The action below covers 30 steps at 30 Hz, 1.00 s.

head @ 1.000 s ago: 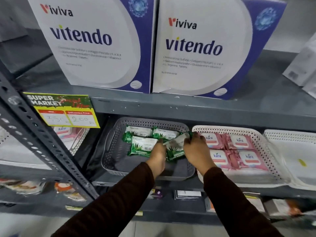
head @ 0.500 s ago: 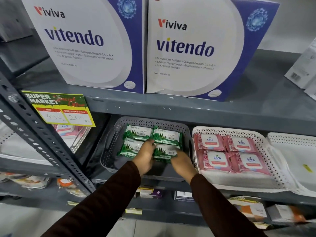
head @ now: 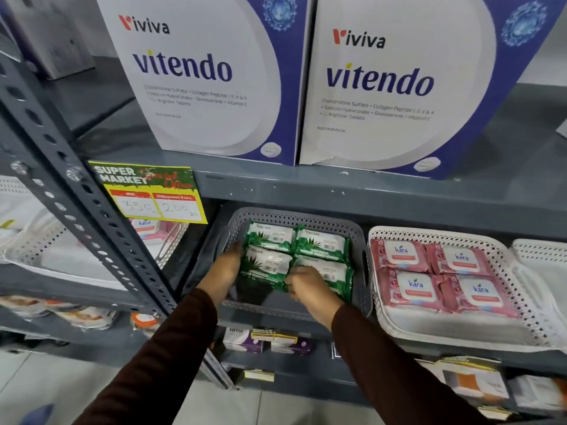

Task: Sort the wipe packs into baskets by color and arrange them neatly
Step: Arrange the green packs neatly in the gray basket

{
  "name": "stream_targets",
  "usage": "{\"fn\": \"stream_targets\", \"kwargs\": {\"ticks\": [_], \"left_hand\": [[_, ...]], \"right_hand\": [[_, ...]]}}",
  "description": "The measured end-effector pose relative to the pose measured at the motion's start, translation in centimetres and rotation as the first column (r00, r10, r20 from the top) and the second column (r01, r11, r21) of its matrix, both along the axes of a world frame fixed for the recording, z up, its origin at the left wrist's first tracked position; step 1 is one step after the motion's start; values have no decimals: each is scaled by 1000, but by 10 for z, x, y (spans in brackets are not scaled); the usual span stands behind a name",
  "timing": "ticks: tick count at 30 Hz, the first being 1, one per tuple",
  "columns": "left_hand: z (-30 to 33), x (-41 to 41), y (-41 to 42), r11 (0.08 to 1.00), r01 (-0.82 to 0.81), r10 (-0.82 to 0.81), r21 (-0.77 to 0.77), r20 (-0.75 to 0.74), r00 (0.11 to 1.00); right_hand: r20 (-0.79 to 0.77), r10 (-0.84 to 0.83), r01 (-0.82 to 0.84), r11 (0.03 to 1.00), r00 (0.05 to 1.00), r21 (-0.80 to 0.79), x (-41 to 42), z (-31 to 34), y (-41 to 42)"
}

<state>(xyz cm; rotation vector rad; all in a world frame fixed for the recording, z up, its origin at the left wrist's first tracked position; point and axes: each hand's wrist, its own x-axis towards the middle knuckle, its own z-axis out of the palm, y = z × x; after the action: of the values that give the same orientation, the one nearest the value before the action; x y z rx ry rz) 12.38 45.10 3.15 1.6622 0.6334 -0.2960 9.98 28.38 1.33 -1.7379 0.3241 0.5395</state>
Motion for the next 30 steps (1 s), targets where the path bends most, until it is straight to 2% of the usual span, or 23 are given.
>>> {"fn": "stream_targets", "kwargs": {"ticks": [3,8,11,13,14,15,16,17,19,20,23,26,28,30], "left_hand": [[-2,0,1,998,32,-30,50,-43,999],[3,0,7,998,68,-69,-8,-31,997],[-5,4,11,973,161,-163,164,1,987],[-10,2,12,905,257,-287,339,40,957],[-12,-1,13,840,318,-373,439,44,927],[-14,-3,13,751,384,-469,538,24,883],[-16,-5,12,648,435,-555,625,-3,832],[-18,-6,12,553,478,-622,683,-44,782],[-21,-6,9,406,521,-699,751,-112,707],[-22,-6,8,365,517,-717,774,-121,687],[-23,-4,3,312,487,-732,816,-120,670],[-23,-2,3,310,477,-751,822,-96,654],[-22,1,7,353,509,-746,785,-92,659],[-18,8,9,403,536,-739,742,-81,669]], "right_hand": [[33,79,-76,992,996,-96,5,10,15],[66,126,-114,981,990,-158,8,3,16],[146,136,-100,968,980,-230,-1,1,12],[277,128,-26,939,952,-342,-5,-3,1],[344,180,11,874,921,-486,-6,-4,-9],[368,269,41,756,890,-653,-6,-4,-19],[326,364,39,613,873,-789,-4,-7,-30],[253,409,-8,539,876,-843,-1,-8,-39],[151,468,-165,567,871,-807,5,-10,-51],[143,512,-216,577,847,-787,7,-12,-55],[166,608,-276,565,776,-777,10,-18,-68],[182,620,-287,578,763,-764,16,-23,-74],[155,618,-303,570,771,-763,19,-25,-73],[128,567,-317,617,814,-720,22,-24,-69]]}}
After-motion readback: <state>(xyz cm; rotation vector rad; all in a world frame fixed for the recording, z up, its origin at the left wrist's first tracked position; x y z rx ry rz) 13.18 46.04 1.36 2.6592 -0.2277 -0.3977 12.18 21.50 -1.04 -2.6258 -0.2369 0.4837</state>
